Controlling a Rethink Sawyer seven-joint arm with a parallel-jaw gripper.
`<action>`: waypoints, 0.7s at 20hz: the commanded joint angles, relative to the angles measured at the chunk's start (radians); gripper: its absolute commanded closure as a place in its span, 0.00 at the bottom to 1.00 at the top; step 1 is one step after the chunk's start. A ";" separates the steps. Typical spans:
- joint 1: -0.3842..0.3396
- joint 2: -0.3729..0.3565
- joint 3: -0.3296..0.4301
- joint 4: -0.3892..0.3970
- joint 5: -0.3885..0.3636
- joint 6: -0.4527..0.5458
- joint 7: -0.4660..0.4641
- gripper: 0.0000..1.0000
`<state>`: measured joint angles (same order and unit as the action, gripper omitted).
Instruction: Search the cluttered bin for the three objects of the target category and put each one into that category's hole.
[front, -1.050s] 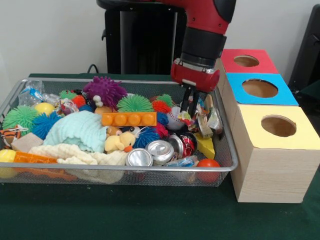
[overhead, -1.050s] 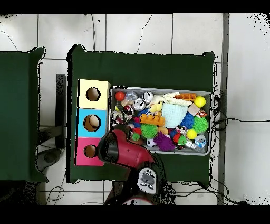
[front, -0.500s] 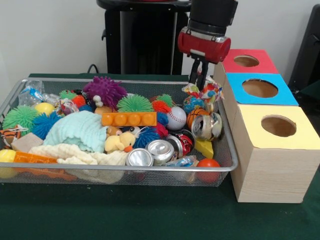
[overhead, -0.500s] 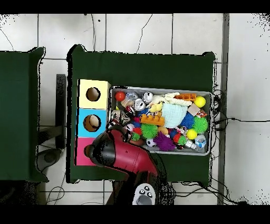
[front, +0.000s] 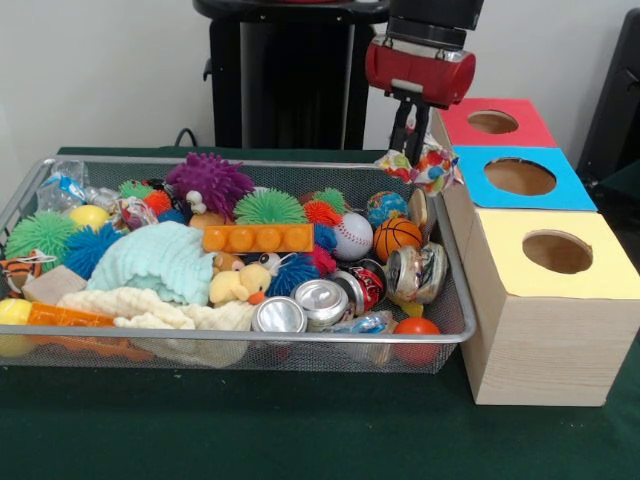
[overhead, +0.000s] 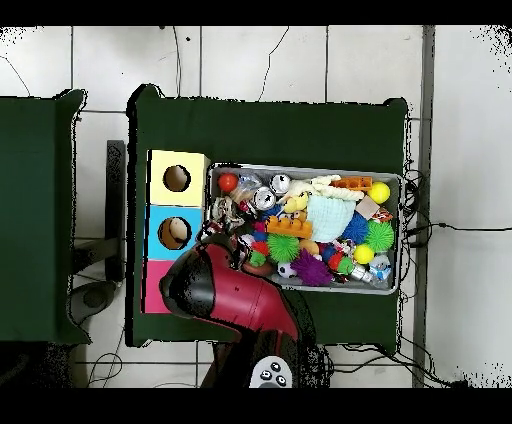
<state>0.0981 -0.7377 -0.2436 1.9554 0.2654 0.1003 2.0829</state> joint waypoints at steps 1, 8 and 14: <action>-0.010 -0.004 0.021 -0.037 0.047 0.137 0.170 1.00; 0.028 -0.005 -0.016 -0.084 0.068 0.207 0.198 1.00; 0.103 -0.009 -0.085 -0.144 0.094 0.314 0.250 1.00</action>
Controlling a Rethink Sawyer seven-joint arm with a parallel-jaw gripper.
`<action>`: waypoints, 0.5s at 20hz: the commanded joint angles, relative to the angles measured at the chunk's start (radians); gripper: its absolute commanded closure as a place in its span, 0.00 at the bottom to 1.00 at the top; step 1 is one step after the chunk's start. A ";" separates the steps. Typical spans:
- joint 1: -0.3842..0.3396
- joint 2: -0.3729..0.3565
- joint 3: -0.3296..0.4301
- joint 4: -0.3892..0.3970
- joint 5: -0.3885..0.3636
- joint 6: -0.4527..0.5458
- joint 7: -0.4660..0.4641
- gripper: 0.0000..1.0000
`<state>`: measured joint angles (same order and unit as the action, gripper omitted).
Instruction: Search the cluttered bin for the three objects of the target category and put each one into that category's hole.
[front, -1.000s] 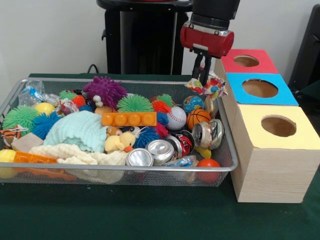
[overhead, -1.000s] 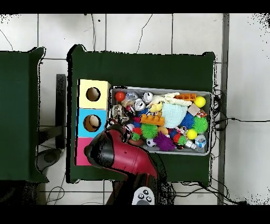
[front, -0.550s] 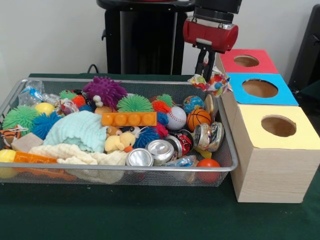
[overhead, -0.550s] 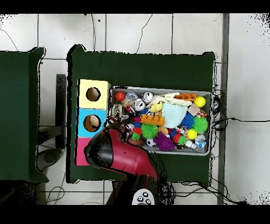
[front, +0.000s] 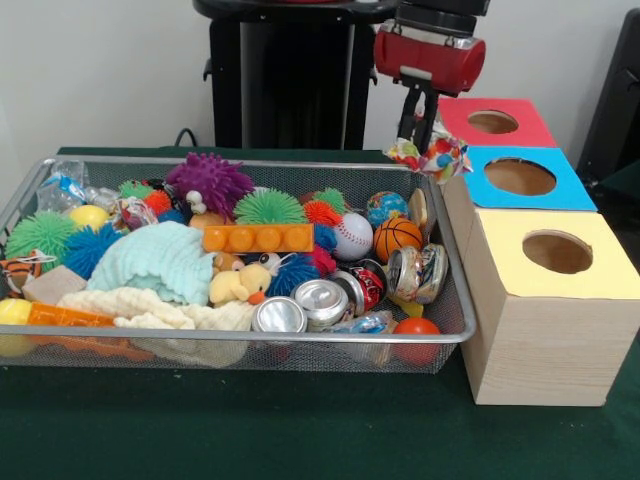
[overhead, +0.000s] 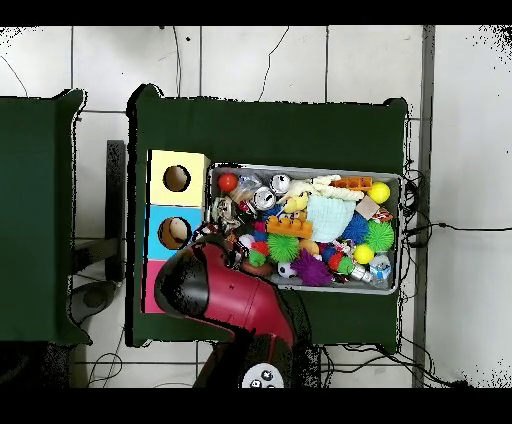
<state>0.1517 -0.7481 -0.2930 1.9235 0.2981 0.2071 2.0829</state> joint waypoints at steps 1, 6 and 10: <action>0.061 0.002 -0.049 -0.127 0.063 0.230 0.258 1.00; 0.089 0.010 -0.090 -0.178 0.066 0.305 0.268 1.00; 0.104 0.021 -0.113 -0.227 0.071 0.365 0.277 1.00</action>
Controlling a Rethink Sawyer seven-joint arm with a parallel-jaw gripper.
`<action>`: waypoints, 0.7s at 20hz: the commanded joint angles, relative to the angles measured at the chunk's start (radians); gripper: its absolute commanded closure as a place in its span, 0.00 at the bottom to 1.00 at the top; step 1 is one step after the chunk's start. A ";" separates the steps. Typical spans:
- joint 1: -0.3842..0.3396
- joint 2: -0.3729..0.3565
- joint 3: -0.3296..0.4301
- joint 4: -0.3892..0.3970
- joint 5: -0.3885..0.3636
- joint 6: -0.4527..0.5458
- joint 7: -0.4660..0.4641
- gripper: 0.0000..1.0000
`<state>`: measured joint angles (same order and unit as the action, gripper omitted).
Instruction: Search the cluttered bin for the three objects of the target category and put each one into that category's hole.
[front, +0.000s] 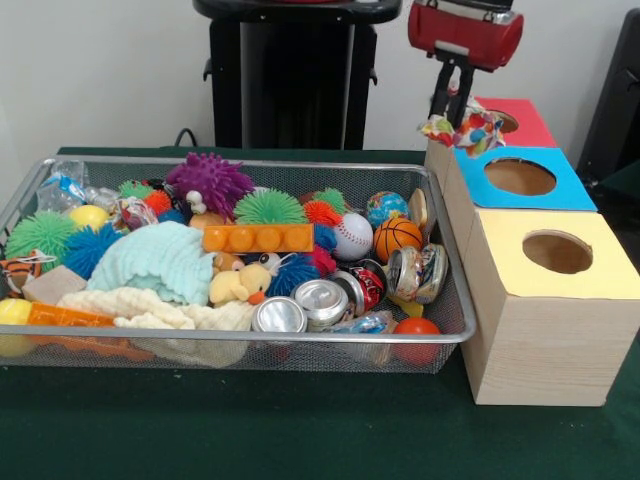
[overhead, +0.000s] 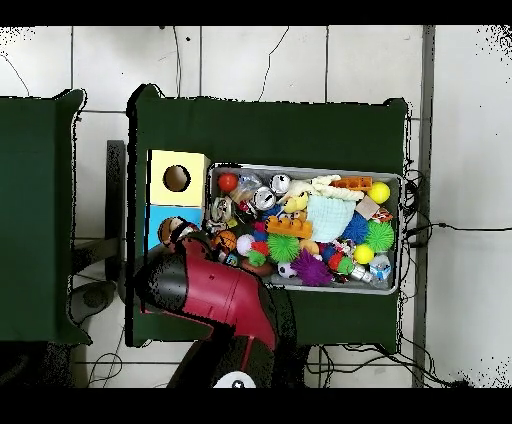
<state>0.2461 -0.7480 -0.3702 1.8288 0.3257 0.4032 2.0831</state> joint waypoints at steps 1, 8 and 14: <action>0.015 0.025 -0.044 -0.149 0.046 0.188 0.286 1.00; 0.027 0.051 -0.069 -0.202 0.067 0.221 0.307 1.00; 0.032 0.100 -0.084 -0.284 0.077 0.259 0.322 1.00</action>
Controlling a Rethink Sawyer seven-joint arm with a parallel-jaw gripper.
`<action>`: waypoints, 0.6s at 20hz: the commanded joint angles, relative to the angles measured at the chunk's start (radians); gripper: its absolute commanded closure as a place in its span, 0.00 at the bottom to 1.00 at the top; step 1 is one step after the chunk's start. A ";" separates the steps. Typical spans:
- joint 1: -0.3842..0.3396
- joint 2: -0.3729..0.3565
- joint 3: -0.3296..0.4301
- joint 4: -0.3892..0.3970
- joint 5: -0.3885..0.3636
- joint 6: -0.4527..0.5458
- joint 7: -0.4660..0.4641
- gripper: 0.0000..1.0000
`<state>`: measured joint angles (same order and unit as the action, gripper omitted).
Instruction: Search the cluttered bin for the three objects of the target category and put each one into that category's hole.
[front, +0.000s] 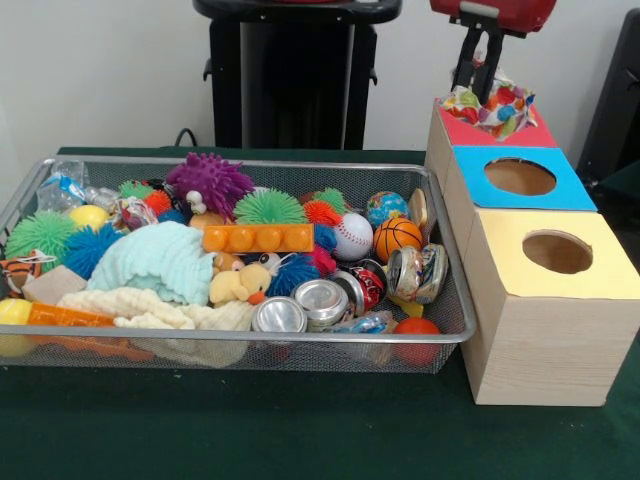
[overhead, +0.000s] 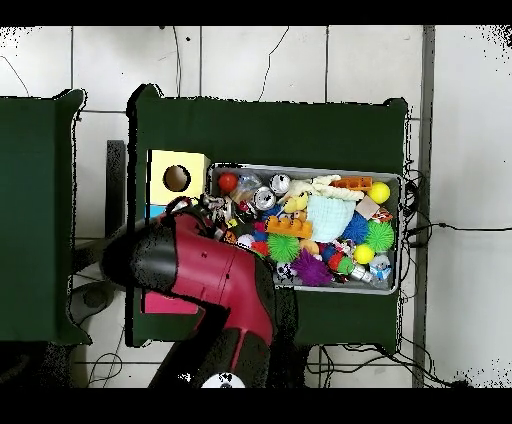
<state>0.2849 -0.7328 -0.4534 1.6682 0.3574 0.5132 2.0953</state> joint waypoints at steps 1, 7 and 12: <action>0.000 0.096 -0.012 -0.137 0.046 0.150 0.317 1.00; 0.024 0.168 -0.045 -0.200 0.067 0.150 0.350 1.00; 0.031 0.203 -0.044 -0.206 0.094 0.103 0.354 1.00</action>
<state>0.3102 -0.6167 -0.5201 1.5084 0.4101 0.5322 2.1327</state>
